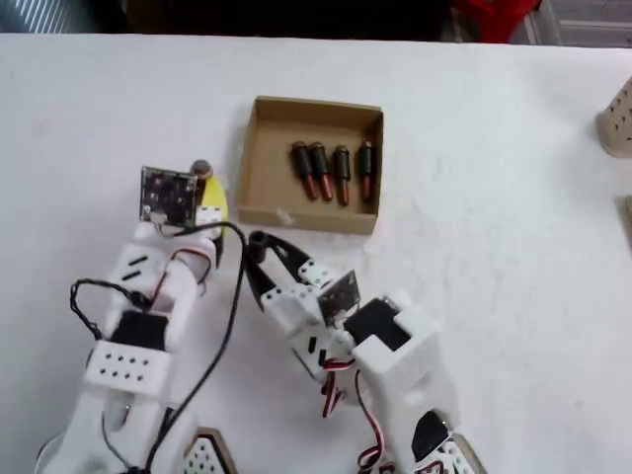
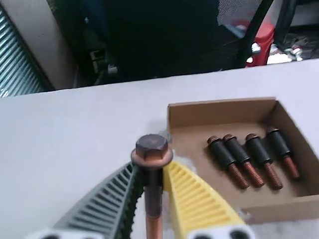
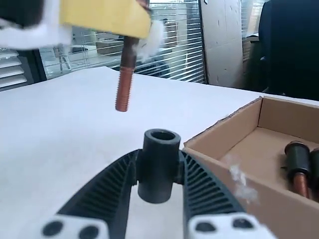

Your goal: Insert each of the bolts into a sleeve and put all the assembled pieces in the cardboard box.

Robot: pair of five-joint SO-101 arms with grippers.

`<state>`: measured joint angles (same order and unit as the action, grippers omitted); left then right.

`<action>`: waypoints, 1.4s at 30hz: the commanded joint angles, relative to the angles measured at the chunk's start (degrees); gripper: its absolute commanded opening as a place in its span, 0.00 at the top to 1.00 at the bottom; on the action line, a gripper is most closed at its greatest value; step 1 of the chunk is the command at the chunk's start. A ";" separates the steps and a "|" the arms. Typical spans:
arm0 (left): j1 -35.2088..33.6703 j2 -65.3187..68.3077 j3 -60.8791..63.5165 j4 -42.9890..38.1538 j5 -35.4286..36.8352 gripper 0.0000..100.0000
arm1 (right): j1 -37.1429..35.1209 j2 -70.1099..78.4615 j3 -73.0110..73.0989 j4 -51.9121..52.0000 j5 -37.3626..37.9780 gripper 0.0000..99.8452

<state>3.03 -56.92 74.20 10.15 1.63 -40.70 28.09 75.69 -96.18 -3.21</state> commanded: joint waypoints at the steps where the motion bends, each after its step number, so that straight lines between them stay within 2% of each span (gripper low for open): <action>1: 2.86 -4.70 -0.70 -3.25 10.46 0.98 | -0.57 -0.31 -1.32 -1.36 0.70 0.98; 3: 2.68 -5.32 0.26 -5.89 11.96 0.98 | -0.57 -0.31 -1.32 -1.36 0.70 0.98; 9: 3.56 -8.13 10.99 -22.68 6.33 0.98 | -0.57 -0.31 -1.41 -1.27 0.70 0.98; 14: 6.90 -12.00 15.21 -24.62 6.07 0.98 | -0.57 -0.31 -1.41 -1.27 0.70 0.98; 17: 7.78 -14.73 14.33 -20.84 6.42 0.98 | -0.57 -0.31 -1.41 -1.27 0.70 0.98; 19: 8.66 -16.48 12.57 -14.68 7.03 0.98 | -0.57 -0.31 -1.41 -1.19 0.70 0.98; 23: 10.24 -19.82 7.74 -0.44 13.54 0.98 | -0.66 -0.31 -1.49 0.22 0.70 0.98; 25: 10.42 -21.41 5.98 3.69 14.15 0.98 | -0.66 -0.31 -1.49 0.22 0.70 0.98; 38: 10.42 -24.04 5.98 3.34 14.07 0.98 | -1.45 -0.31 -1.23 0.22 0.70 0.98; 42: 11.65 -24.04 7.82 1.05 9.67 0.98 | -1.54 -0.31 -1.14 0.31 0.70 0.98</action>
<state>12.70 -79.34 84.22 13.76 14.81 -41.93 28.09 75.69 -95.82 -3.21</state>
